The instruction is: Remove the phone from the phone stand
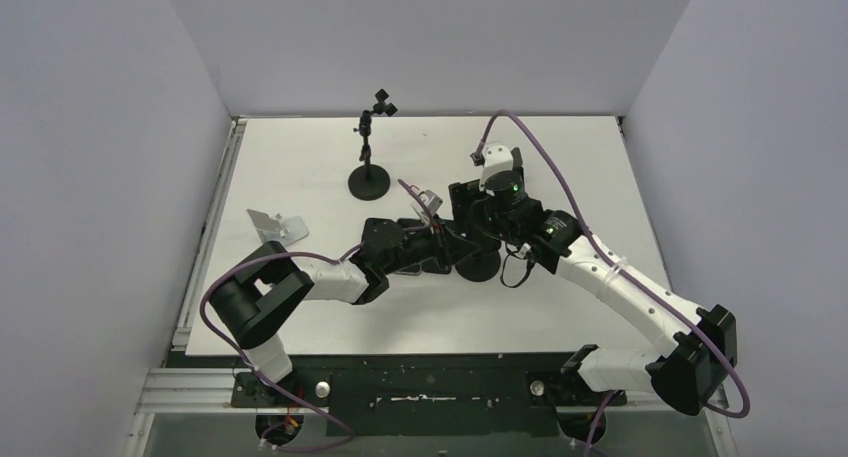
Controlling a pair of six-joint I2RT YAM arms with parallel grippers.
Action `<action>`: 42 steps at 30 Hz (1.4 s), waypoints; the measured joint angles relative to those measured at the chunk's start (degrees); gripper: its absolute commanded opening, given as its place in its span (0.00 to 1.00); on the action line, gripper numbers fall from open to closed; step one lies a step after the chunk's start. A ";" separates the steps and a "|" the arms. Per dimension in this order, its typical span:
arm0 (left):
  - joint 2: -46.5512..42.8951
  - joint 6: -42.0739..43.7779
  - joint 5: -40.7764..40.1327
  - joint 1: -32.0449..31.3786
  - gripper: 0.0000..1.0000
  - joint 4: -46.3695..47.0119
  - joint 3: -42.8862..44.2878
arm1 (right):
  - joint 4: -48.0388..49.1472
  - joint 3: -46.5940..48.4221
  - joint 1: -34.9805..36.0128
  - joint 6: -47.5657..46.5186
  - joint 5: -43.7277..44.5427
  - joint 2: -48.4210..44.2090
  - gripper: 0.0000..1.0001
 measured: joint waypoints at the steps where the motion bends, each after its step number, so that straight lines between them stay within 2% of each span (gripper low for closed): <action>1: 0.00 -0.04 0.00 0.00 0.00 0.00 0.00 | 0.11 0.00 0.02 -0.20 -0.07 0.28 0.98; 5: 0.00 -0.11 0.02 0.00 0.00 0.00 0.00 | 0.26 0.00 0.02 -1.01 -0.09 0.70 0.95; 12: 0.00 -0.46 0.00 0.00 0.00 0.07 -0.02 | 0.83 0.00 0.02 -2.47 -0.55 0.83 0.80; 13: 0.00 -0.50 0.00 0.00 0.00 0.09 -0.02 | 0.94 0.00 0.02 -2.58 -0.57 0.83 0.75; 15: 0.02 -0.55 0.00 0.00 0.02 0.07 -0.04 | 1.16 0.00 0.00 -2.54 -0.79 0.83 0.58; 17: 0.02 -0.57 0.00 0.02 0.23 0.09 -0.09 | 1.38 0.00 0.02 -2.58 -0.96 0.83 0.46; 19: 0.02 -0.70 0.02 0.07 0.39 0.33 -0.20 | 1.44 0.00 0.02 -2.60 -1.07 0.83 0.40; 22: -0.11 -0.92 -0.57 0.28 0.50 1.46 -0.68 | 1.44 0.00 0.02 -2.84 -1.07 0.83 0.30; 26: -2.45 -0.55 -3.37 0.98 0.55 1.60 -3.61 | 1.70 0.00 0.00 -2.78 -1.14 0.68 0.02; 33: -6.45 0.04 -8.55 2.49 0.56 2.95 -4.79 | 1.42 -0.15 0.00 -1.73 -1.07 0.26 0.00; 42: -6.97 -0.52 -8.41 3.54 0.51 5.14 -4.76 | 1.31 -0.26 -0.04 -0.90 -1.07 0.07 0.00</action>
